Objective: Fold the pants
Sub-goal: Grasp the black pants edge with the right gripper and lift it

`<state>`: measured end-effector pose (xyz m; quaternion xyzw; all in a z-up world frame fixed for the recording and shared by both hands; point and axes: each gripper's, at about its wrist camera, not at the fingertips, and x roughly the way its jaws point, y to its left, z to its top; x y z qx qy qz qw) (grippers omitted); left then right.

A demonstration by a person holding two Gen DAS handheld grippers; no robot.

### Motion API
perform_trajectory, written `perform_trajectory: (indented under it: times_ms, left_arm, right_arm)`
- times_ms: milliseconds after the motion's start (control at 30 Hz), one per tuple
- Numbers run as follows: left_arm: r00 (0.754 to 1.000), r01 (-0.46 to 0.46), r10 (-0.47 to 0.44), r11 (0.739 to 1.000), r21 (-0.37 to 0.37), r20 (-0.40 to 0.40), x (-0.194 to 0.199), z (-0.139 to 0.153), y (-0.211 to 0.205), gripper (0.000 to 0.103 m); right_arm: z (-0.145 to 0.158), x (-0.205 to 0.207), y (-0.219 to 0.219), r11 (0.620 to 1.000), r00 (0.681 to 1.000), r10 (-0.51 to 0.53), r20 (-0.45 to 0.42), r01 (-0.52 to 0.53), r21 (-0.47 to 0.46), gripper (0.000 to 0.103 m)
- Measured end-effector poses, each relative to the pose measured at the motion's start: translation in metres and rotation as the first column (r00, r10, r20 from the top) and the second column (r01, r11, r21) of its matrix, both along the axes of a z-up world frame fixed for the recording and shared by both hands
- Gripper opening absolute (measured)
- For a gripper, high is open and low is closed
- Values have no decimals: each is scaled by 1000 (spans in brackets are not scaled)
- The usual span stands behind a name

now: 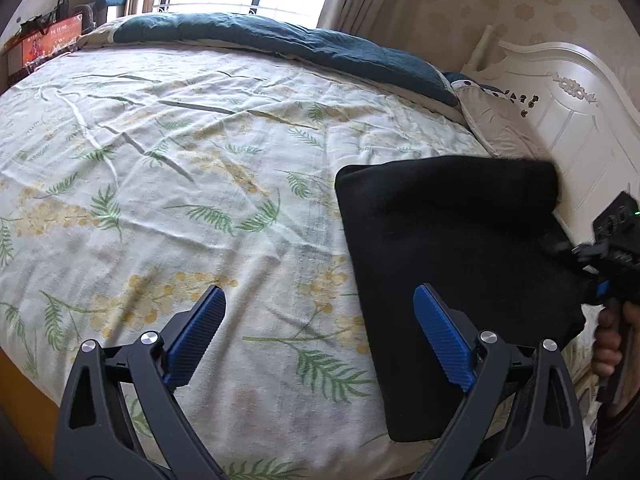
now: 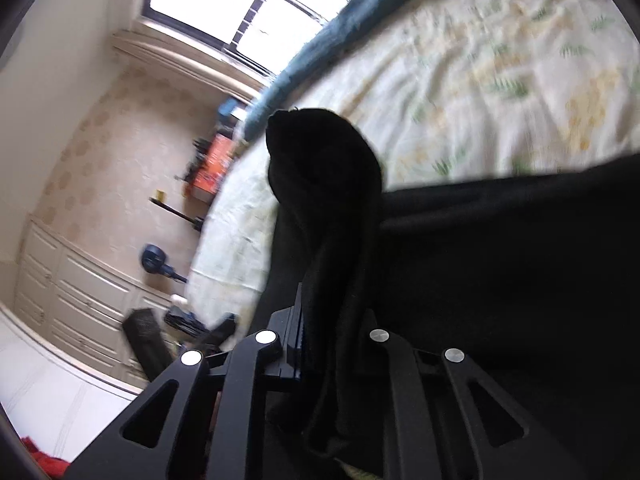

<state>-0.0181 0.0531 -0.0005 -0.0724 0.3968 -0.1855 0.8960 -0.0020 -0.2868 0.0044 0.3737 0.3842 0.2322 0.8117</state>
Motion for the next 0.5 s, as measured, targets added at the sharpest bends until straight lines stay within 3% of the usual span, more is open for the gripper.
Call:
perform_trajectory:
  times_ms: [133, 267, 367, 500]
  left_arm:
    - [999, 38, -38, 999, -13, 9, 0, 5, -12, 95]
    - [996, 94, -94, 995, -36, -2, 0, 6, -36, 95]
    - [991, 133, -134, 990, -35, -13, -1, 3, -57, 95]
    - [983, 179, -180, 984, -15, -22, -3, -3, -83, 95]
  right_arm:
    - [34, -25, -31, 998, 995, -52, 80, 53, -18, 13]
    - [41, -48, -73, 989, 987, -134, 86, 139, -51, 12]
    - [25, -61, -107, 976, 979, -202, 41, 205, -72, 12]
    - [-25, -69, -140, 968, 966, -248, -72, 246, -43, 12]
